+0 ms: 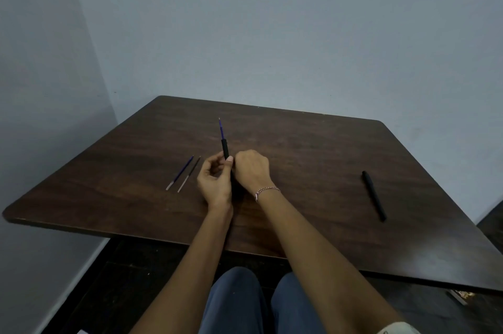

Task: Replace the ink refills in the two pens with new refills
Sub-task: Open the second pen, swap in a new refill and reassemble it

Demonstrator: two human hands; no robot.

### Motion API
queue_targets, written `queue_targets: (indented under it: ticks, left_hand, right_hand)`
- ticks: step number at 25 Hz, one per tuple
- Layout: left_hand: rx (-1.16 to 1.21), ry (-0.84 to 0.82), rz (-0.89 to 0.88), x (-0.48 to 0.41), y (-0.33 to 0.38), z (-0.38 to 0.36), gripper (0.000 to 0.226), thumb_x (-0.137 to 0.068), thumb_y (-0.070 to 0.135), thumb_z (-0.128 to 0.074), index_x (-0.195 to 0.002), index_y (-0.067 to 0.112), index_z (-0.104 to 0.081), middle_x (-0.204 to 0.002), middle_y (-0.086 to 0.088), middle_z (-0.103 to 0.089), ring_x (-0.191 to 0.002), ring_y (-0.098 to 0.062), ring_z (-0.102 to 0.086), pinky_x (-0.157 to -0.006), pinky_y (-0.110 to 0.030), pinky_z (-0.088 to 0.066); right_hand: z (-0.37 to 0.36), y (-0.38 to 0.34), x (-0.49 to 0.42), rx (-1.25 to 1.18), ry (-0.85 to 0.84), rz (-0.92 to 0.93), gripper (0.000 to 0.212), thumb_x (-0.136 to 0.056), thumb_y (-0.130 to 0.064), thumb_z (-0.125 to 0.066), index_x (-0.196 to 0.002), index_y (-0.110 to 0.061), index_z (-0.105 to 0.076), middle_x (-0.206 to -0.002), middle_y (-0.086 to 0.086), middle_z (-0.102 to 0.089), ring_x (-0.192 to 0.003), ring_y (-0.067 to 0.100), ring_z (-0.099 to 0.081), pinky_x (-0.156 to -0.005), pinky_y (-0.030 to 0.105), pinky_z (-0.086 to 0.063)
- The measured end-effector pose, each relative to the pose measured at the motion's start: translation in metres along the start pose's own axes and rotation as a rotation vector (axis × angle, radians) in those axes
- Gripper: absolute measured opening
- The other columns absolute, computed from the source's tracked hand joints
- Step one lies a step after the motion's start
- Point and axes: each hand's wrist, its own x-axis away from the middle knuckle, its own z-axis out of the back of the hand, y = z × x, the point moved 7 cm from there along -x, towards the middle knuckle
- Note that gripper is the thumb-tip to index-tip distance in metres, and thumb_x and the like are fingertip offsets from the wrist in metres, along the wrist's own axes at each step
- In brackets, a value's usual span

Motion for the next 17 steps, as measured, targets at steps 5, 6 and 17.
queue_targets:
  ticks: [5,6,17]
  left_hand:
    - [0.025,0.001,-0.014,0.001,0.003,0.000,0.022,-0.080,0.007,-0.070,-0.100,0.010,-0.064,-0.086,0.006,-0.062,-0.077,-0.002,-0.057,-0.064,-0.006,-0.047]
    - [0.033,-0.004,-0.019,0.001,0.003,0.000,0.022,-0.080,0.006,-0.070,-0.101,0.008,-0.064,-0.085,0.006,-0.062,-0.075,-0.002,-0.057,-0.064,-0.006,-0.047]
    - [-0.069,-0.382,0.037,0.013,0.000,-0.031,0.016,-0.078,0.002,-0.072,-0.086,0.013,-0.064,-0.072,0.000,-0.062,-0.065,-0.004,-0.060,-0.057,-0.013,-0.050]
  right_hand:
    - [-0.004,0.010,0.002,-0.186,-0.042,-0.079,0.020,-0.092,-0.022,-0.054,-0.090,-0.006,-0.065,-0.096,0.012,-0.068,-0.091,0.029,-0.064,-0.068,0.032,-0.045]
    - [-0.005,0.016,0.002,-0.241,-0.044,-0.105,0.020,-0.090,-0.025,-0.058,-0.090,-0.007,-0.067,-0.094,0.010,-0.068,-0.088,0.027,-0.065,-0.068,0.031,-0.047]
    - [-0.021,0.133,0.055,-1.378,0.236,-0.430,0.039,-0.076,-0.014,-0.077,-0.111,-0.019,-0.061,-0.079,0.002,-0.071,-0.072,0.006,-0.064,-0.058,0.017,-0.047]
